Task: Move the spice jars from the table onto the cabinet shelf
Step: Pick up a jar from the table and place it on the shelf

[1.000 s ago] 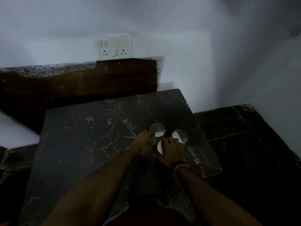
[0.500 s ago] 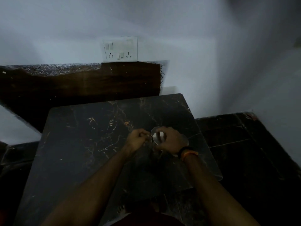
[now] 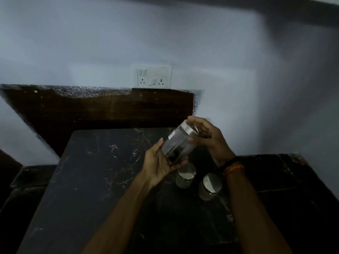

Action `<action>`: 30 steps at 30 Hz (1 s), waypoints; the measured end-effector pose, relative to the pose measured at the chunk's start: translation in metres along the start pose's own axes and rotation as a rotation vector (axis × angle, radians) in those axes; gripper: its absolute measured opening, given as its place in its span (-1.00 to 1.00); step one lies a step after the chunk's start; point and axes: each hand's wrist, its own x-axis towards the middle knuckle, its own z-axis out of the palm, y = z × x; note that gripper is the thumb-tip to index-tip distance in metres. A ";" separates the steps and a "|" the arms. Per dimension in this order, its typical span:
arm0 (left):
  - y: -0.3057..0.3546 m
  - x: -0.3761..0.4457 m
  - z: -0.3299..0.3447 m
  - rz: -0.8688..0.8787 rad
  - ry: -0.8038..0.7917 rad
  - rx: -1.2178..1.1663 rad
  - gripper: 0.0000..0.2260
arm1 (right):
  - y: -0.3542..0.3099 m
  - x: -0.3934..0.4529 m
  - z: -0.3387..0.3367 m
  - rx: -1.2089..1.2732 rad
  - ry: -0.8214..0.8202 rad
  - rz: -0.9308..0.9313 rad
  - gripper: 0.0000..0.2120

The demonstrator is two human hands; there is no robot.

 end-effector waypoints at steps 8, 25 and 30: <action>0.010 -0.010 0.035 0.262 -0.056 0.294 -0.54 | -0.009 0.014 0.021 0.277 0.257 0.026 -0.39; 0.039 -0.009 0.073 0.502 -0.090 0.560 -0.38 | -0.050 0.047 0.018 0.521 0.231 0.036 -0.55; 0.045 0.000 0.080 0.515 -0.100 0.524 -0.36 | -0.065 0.051 0.018 0.576 0.232 0.022 -0.46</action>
